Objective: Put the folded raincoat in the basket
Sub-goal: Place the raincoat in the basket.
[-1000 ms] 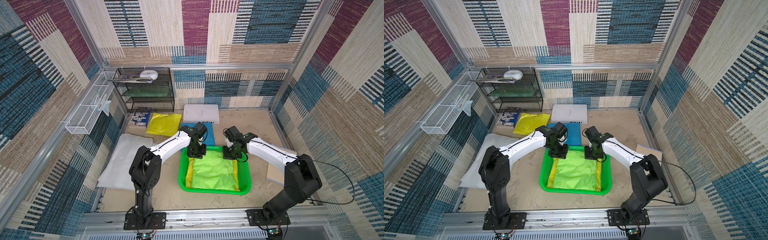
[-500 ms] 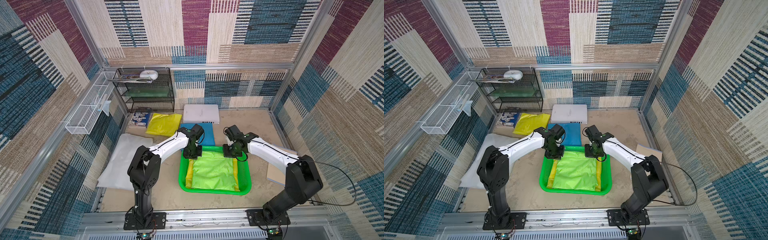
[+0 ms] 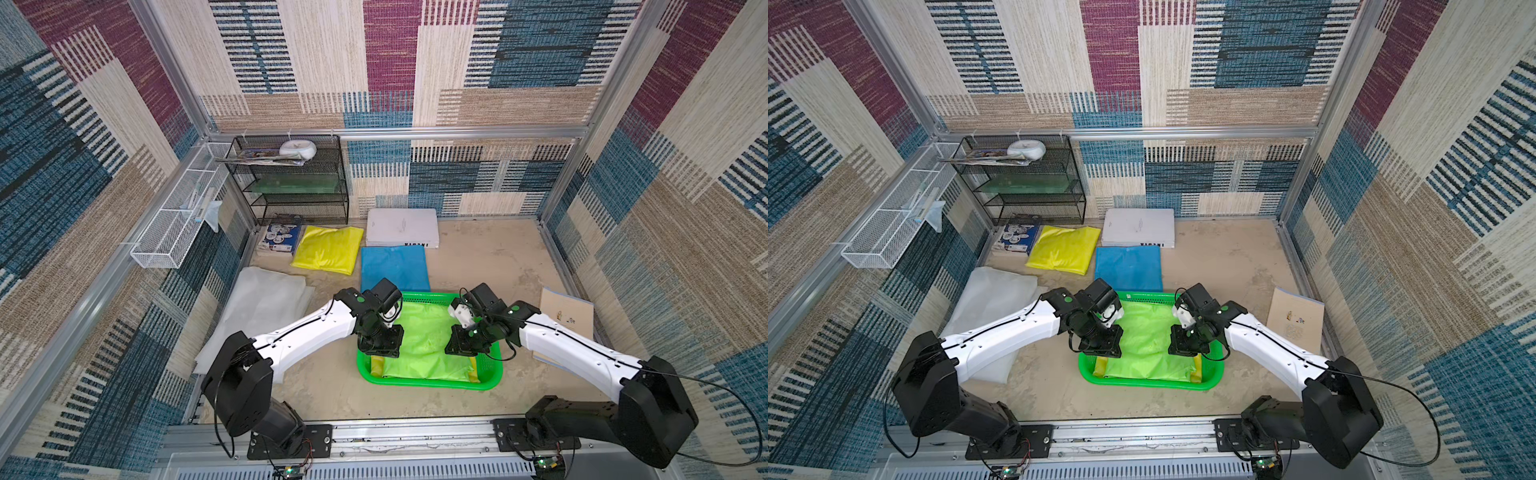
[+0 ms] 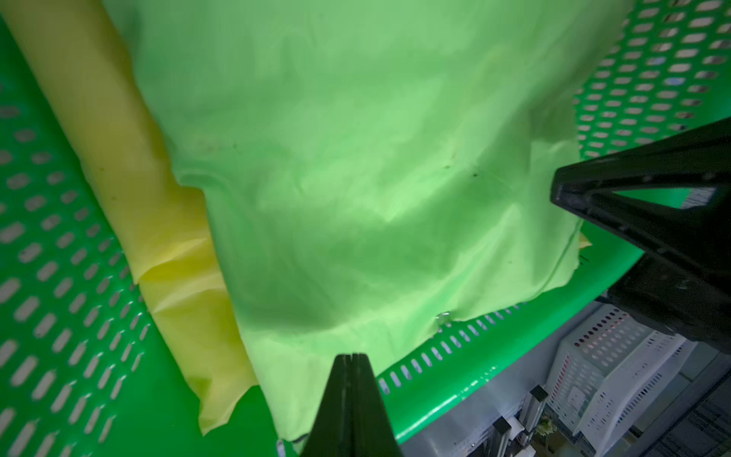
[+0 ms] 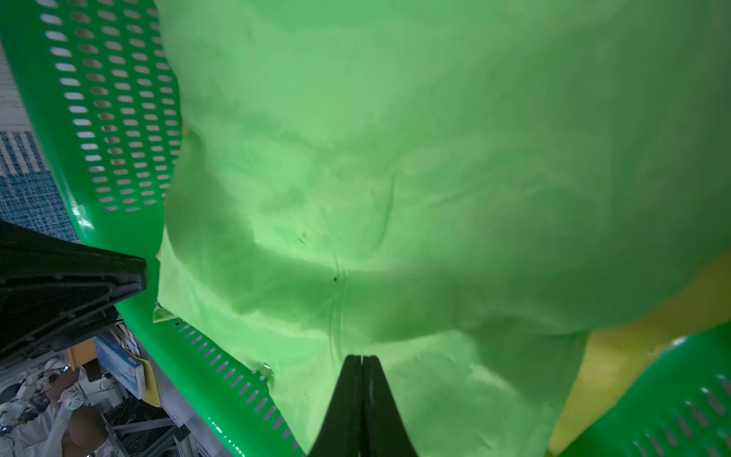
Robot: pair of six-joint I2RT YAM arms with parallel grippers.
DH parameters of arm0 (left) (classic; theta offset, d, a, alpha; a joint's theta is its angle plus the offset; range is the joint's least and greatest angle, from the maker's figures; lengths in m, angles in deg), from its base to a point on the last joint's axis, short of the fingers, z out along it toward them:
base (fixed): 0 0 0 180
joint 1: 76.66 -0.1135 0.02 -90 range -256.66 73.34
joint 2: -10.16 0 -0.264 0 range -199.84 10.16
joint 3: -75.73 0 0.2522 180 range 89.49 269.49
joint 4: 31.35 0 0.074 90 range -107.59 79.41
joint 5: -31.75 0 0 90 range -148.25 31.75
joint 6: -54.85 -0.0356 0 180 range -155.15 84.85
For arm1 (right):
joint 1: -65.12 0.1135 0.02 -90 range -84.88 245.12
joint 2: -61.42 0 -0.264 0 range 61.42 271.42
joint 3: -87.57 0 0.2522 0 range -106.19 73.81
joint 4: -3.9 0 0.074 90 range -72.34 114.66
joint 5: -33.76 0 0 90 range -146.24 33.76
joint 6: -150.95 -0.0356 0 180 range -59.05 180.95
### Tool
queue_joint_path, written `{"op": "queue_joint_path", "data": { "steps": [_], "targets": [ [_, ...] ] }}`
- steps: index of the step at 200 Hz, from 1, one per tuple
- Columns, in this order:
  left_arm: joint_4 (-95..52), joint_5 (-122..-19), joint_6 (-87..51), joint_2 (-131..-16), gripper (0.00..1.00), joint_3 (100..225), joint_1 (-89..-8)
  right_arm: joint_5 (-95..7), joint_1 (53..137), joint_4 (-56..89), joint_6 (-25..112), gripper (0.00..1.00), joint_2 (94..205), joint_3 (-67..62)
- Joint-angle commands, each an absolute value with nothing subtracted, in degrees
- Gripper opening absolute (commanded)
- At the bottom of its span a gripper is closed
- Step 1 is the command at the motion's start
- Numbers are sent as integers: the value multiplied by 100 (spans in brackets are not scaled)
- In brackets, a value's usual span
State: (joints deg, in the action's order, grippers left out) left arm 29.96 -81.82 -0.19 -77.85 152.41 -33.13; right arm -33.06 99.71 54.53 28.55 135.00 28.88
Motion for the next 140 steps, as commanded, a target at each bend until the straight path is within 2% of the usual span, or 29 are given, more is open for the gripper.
{"op": "queue_joint_path", "data": {
  "steps": [1,54,103,140],
  "targets": [
    [2677,-8216,121,-7926,0,15029,-3309,-3472,10058,5426,2763,8,13664,3040],
    [3100,-7882,12,-7943,0,15154,-3306,-4897,10101,6431,2914,9,13689,2619],
    [2844,-8331,138,-7723,0,15432,-3252,-3507,10354,5690,2482,9,13181,2604],
    [2762,-8148,156,-8221,0,15183,-3225,-4016,10421,5660,2472,8,13449,3026]
  ]
}}
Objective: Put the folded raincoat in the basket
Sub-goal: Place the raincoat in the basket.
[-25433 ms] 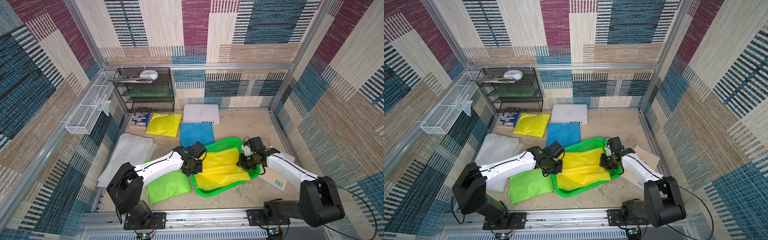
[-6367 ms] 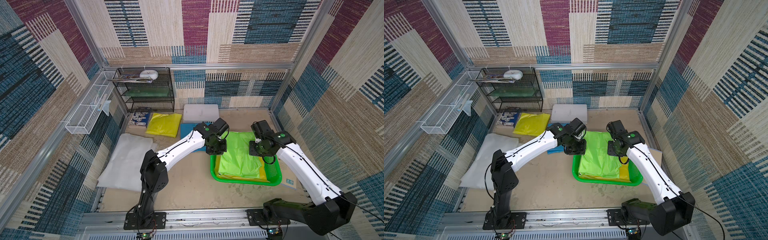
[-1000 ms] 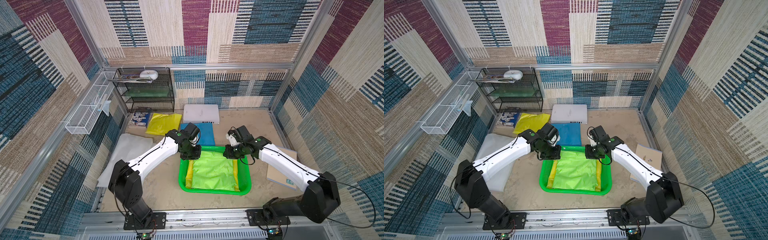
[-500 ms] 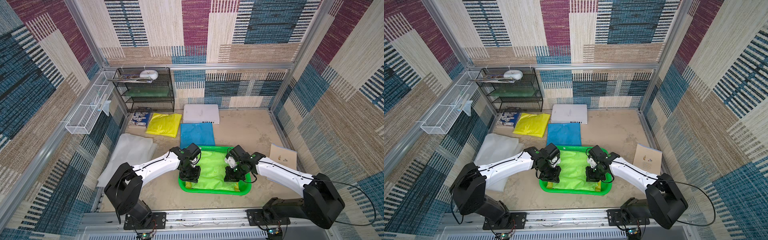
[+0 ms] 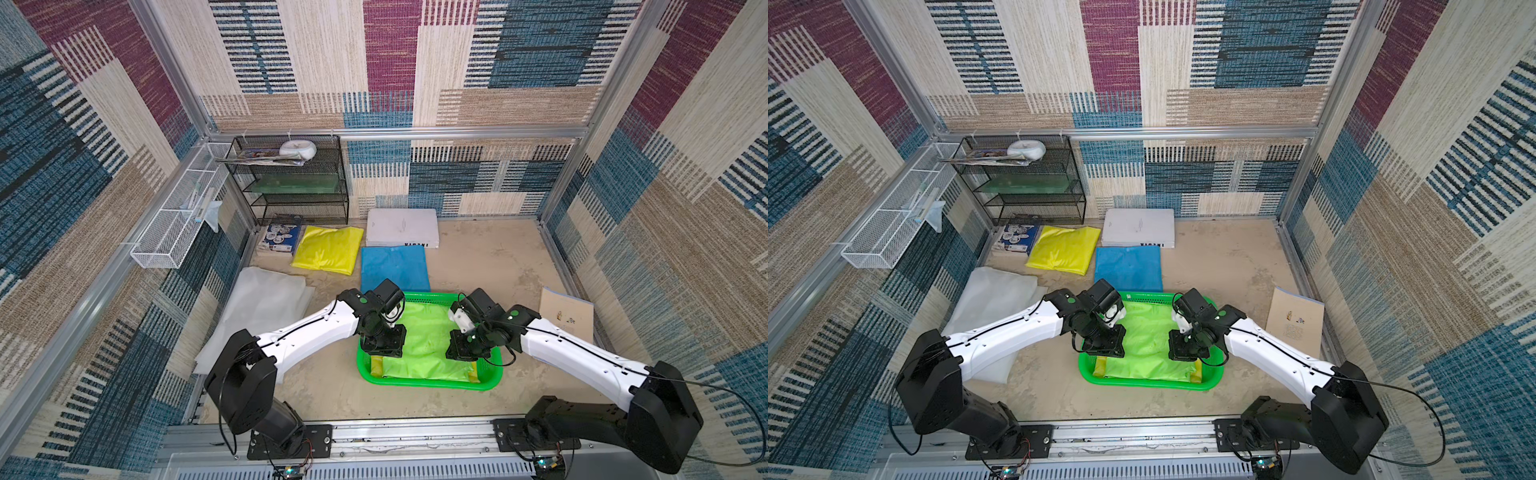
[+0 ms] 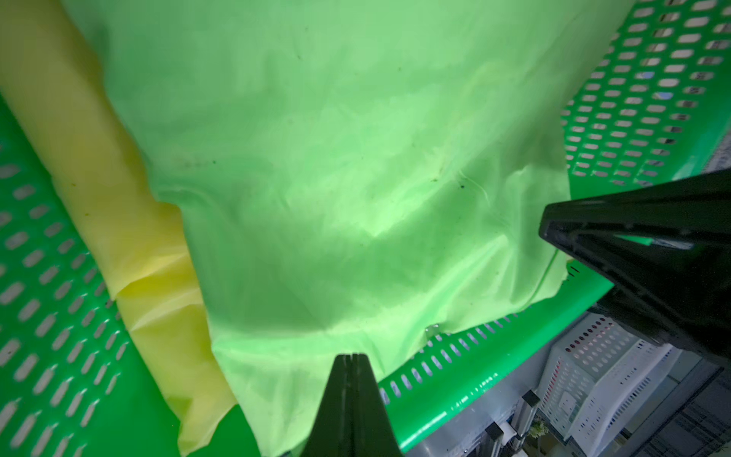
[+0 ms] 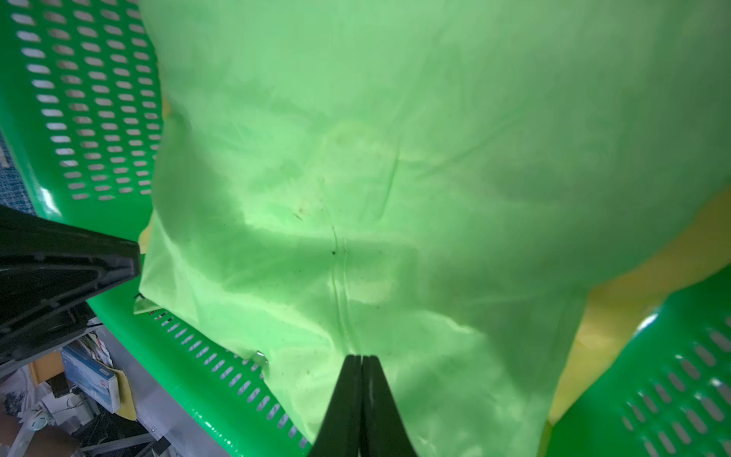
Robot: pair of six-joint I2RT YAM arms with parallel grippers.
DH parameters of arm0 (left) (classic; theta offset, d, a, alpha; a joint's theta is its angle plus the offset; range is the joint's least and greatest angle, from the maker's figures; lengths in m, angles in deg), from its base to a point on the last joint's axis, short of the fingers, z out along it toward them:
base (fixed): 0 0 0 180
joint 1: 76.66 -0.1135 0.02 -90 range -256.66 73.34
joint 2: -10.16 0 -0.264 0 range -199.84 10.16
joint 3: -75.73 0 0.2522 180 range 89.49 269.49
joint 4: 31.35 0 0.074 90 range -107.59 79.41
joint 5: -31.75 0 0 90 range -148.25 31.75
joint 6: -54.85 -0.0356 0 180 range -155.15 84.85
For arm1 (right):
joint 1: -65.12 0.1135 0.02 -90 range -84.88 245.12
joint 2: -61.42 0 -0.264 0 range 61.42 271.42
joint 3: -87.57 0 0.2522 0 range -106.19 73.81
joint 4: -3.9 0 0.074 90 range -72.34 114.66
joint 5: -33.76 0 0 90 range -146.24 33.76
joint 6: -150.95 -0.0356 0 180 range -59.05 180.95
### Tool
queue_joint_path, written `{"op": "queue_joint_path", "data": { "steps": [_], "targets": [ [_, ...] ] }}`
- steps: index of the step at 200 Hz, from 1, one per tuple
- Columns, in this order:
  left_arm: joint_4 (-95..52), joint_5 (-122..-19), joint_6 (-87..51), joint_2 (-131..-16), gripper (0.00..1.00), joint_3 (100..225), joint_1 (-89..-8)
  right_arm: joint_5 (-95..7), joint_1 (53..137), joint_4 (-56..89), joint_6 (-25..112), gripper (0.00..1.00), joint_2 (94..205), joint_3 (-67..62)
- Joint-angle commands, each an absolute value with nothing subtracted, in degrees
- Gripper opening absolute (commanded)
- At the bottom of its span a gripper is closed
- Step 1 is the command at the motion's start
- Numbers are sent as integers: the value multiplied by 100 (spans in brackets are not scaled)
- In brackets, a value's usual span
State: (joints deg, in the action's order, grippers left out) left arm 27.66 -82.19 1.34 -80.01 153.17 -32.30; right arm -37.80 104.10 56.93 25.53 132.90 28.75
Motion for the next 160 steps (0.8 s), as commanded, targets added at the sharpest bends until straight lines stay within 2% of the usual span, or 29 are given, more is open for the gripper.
{"op": "queue_joint_path", "data": {
  "steps": [1,27,41,63,83,104,139,160],
  "targets": [
    [2762,-8129,158,-8226,0,15173,-3226,-4042,10418,5665,2473,8,13460,3032],
    [2713,-8001,282,-8066,0,15042,-3228,-4524,10415,5886,2485,9,13682,2864],
    [2906,-7926,206,-7859,0,15312,-3227,-4526,10416,5822,2483,15,13585,2630],
    [3568,-7174,42,-7480,14,15988,-3311,-4481,10415,5694,2491,28,13494,2114],
    [4071,-6421,134,-7172,37,16219,-3730,-4564,10415,5789,2562,38,13659,1677],
    [4129,-6281,197,-6870,45,15917,-4502,-4693,10418,5842,2637,47,13868,1431],
    [3935,-6761,-164,-7019,47,15535,-5050,-4784,10416,5856,2751,56,14056,1242],
    [3338,-7598,-184,-7255,45,15131,-5056,-4864,10419,5855,2806,58,14081,1196]
  ]
}}
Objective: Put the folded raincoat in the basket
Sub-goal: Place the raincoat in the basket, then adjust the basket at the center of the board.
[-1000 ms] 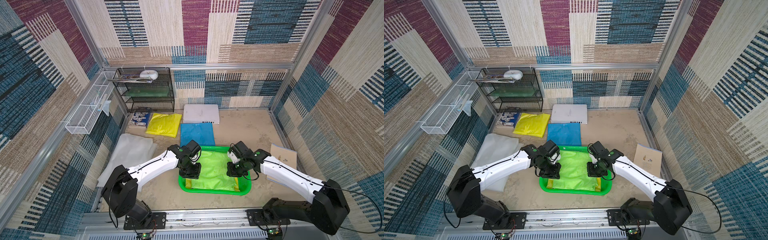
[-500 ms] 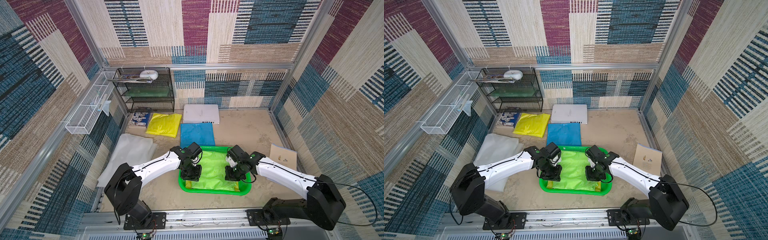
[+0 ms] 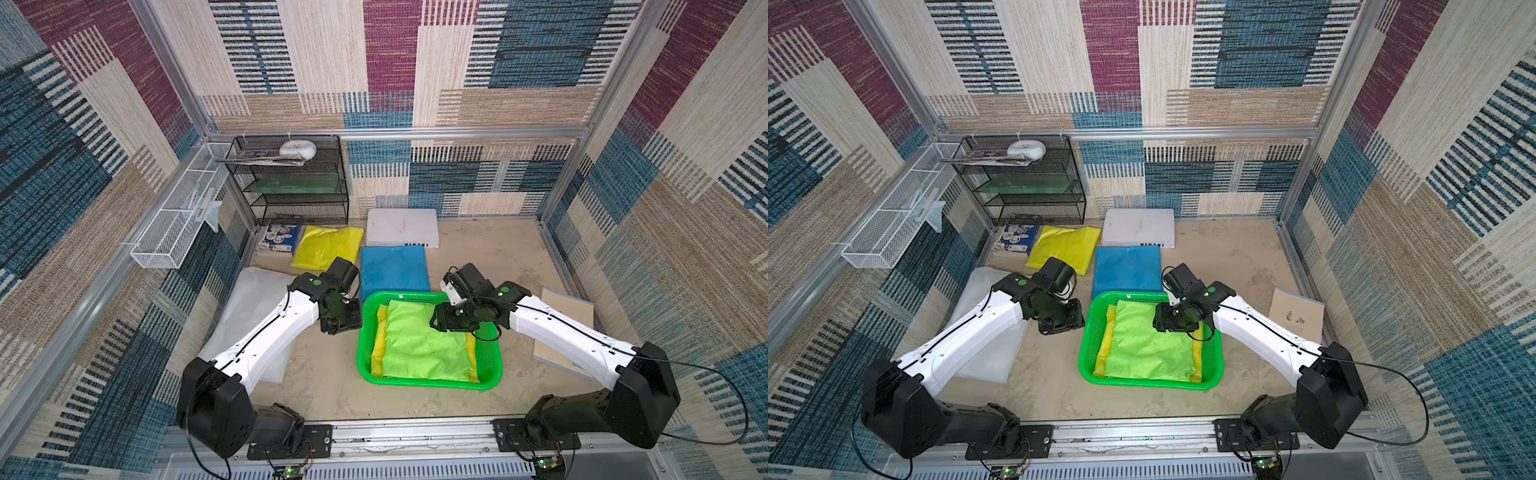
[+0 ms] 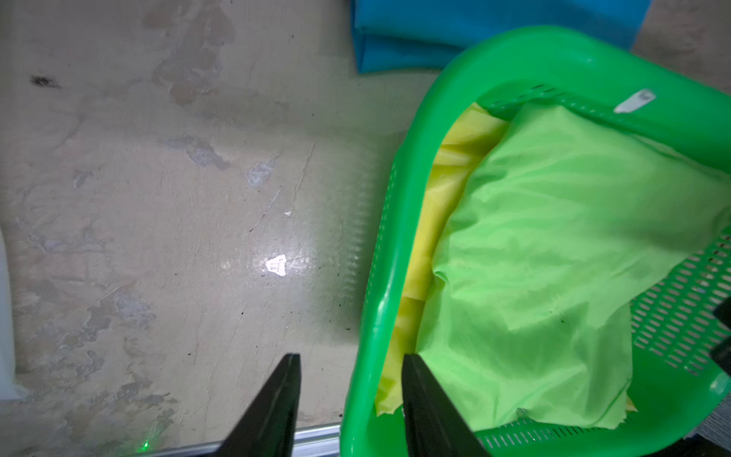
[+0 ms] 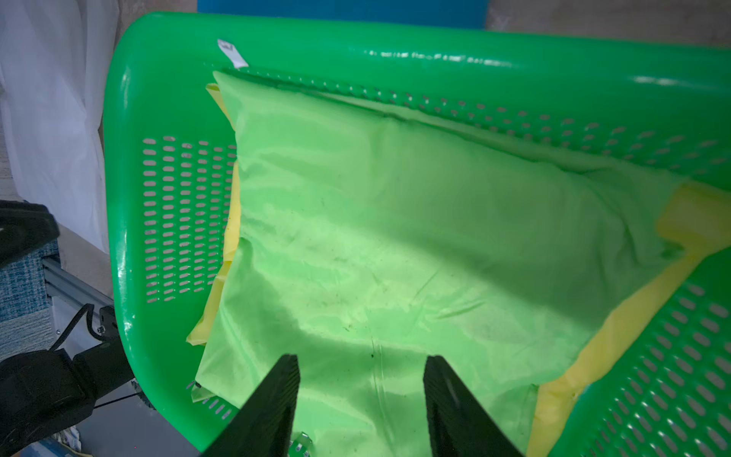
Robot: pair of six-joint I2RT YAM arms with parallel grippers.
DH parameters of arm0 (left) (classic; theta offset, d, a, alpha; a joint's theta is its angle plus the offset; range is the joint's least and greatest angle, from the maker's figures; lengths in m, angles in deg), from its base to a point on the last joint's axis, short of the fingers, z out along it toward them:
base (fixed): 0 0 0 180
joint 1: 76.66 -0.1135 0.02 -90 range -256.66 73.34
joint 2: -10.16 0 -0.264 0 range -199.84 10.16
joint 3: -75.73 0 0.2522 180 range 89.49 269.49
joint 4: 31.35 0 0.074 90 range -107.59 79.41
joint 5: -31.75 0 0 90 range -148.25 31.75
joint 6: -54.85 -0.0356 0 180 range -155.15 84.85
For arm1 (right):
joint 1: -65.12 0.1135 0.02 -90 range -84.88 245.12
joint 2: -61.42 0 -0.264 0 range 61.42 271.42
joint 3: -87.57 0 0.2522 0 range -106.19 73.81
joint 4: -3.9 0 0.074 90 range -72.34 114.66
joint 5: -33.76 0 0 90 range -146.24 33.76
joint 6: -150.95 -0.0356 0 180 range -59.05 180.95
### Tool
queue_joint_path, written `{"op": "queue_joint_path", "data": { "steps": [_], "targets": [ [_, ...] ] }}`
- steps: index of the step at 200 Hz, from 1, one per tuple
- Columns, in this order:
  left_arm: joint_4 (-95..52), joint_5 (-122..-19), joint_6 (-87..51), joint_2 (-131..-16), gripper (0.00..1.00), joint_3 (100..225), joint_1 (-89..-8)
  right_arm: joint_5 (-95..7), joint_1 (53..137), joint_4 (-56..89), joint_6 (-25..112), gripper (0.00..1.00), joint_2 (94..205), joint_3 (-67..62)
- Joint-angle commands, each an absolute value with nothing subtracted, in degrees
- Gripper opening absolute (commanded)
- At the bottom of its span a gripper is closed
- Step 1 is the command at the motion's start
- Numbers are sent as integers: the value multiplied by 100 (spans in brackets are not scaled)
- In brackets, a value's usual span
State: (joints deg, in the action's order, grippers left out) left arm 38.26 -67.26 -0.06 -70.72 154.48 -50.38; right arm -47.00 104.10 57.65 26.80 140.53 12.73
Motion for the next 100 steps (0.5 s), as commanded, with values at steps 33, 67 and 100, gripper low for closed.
{"op": "queue_joint_path", "data": {
  "steps": [33,67,100],
  "targets": [
    [2534,-8183,14,-7424,42,14758,-4826,-5006,10412,5910,2880,59,14079,1158],
    [2210,-8290,391,-7743,40,15136,-4124,-5358,10360,6001,2843,59,14091,1097],
    [2496,-8205,281,-8282,39,15979,-3489,-5356,10213,6003,2978,59,14295,862]
  ]
}}
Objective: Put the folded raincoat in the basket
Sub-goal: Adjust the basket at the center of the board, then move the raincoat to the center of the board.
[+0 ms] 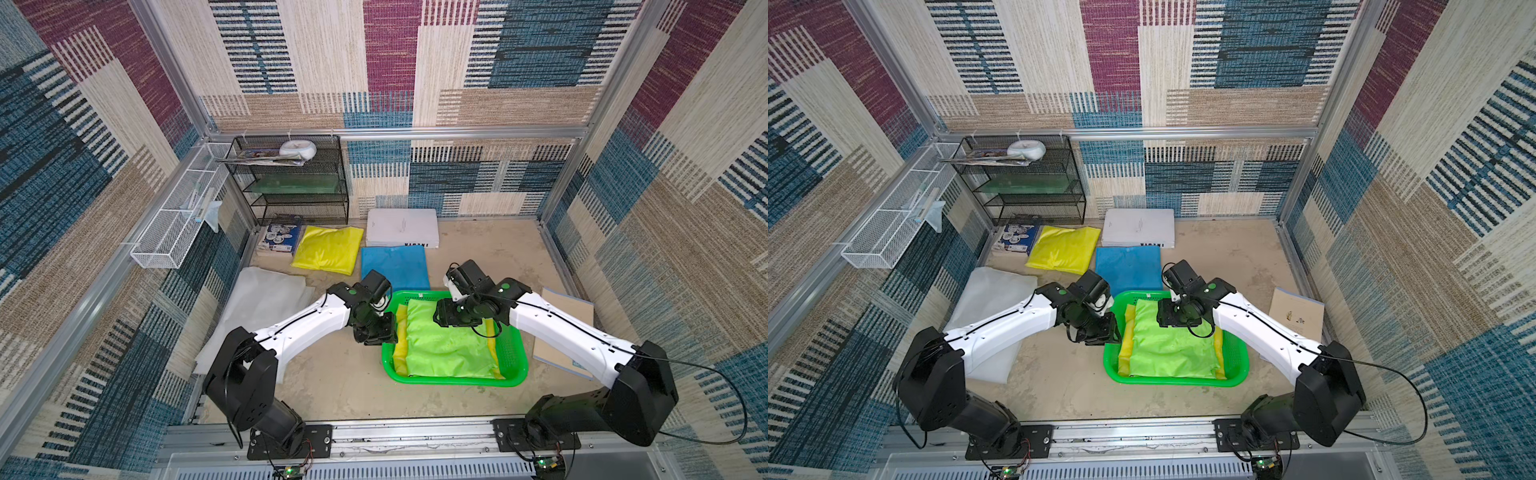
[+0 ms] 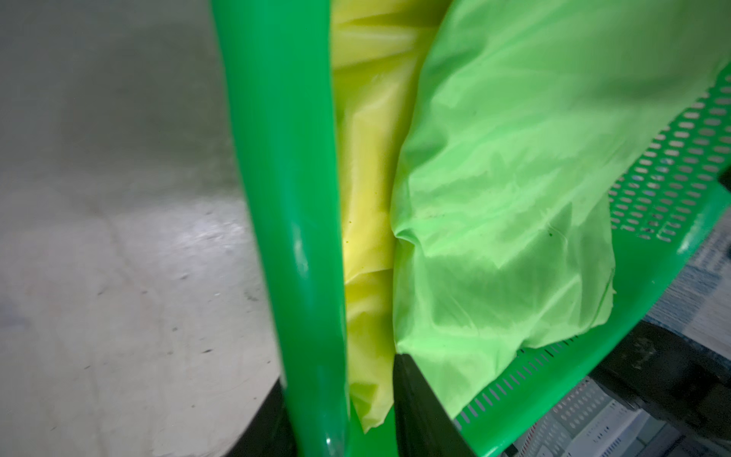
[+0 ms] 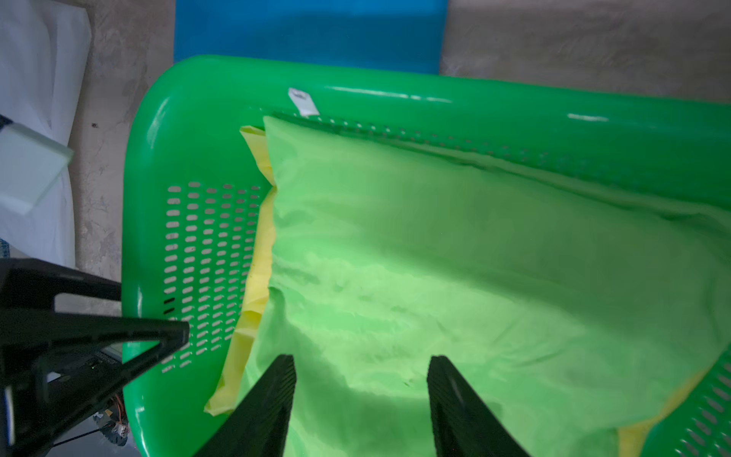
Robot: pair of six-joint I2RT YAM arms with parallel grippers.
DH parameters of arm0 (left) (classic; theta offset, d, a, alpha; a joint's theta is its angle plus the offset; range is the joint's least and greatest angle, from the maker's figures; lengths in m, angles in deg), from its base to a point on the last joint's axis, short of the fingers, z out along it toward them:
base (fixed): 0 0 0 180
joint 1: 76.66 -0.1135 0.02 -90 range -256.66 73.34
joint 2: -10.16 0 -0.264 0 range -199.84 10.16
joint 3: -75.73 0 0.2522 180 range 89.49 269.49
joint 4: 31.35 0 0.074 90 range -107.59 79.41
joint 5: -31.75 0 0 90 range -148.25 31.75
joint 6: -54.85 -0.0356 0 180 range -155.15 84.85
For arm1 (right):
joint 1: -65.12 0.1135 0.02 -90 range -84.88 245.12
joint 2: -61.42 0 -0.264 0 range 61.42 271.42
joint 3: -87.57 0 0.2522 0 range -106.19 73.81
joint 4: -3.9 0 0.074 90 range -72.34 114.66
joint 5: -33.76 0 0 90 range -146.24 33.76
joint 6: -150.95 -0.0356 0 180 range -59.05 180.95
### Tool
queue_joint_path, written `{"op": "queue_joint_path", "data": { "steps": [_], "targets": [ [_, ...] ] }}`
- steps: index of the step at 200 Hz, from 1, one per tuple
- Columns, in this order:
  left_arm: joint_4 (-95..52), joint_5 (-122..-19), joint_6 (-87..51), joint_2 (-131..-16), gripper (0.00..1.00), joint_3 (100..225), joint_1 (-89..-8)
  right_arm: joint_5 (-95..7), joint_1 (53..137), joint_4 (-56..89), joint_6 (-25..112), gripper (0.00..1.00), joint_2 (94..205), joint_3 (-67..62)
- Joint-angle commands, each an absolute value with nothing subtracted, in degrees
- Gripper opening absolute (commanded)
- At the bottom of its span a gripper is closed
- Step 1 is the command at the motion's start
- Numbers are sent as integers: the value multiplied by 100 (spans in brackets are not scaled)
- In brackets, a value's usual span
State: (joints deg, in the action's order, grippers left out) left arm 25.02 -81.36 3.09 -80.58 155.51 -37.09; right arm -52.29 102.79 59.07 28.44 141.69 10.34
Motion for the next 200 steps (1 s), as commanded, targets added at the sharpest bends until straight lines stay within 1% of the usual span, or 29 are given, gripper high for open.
{"op": "queue_joint_path", "data": {
  "steps": [1,19,36,56,74,88,103,119,139,152,164,200],
  "targets": [
    [2526,-8175,277,-8291,40,16002,-3490,-5354,10213,6007,2985,59,14305,856],
    [3026,-7560,130,-8243,43,16246,-3565,-5395,10195,6087,3099,60,14510,571],
    [3225,-7453,27,-8026,44,16271,-3849,-5434,10179,6225,3215,60,14782,186],
    [3321,-7301,5,-7713,45,16196,-4449,-5439,10173,6310,3306,61,15074,-297],
    [3210,-7170,-58,-7752,45,16237,-5082,-5394,10168,6303,3316,60,15286,-584],
    [3226,-7126,-246,-8148,45,16569,-5488,-5242,10170,6291,3349,60,15438,-714],
    [3260,-7026,-416,-8753,44,17083,-5732,-5122,10171,6324,3330,60,15535,-769],
    [2749,-6880,-552,-9126,43,17275,-5810,-5105,10170,6223,3245,60,15484,-633],
    [2230,-7141,-621,-9645,43,17542,-5863,-5070,10176,6095,3195,60,15352,-411],
    [2359,-7368,-744,-10140,42,17968,-5882,-5096,10171,6119,3201,60,15318,-348],
    [2613,-7221,-838,-10547,40,18344,-5895,-5106,10169,6152,3225,60,15292,-302],
    [2774,-7036,-988,-11121,39,18735,-6022,-5088,10173,6159,3274,60,15264,-149]
  ]
}}
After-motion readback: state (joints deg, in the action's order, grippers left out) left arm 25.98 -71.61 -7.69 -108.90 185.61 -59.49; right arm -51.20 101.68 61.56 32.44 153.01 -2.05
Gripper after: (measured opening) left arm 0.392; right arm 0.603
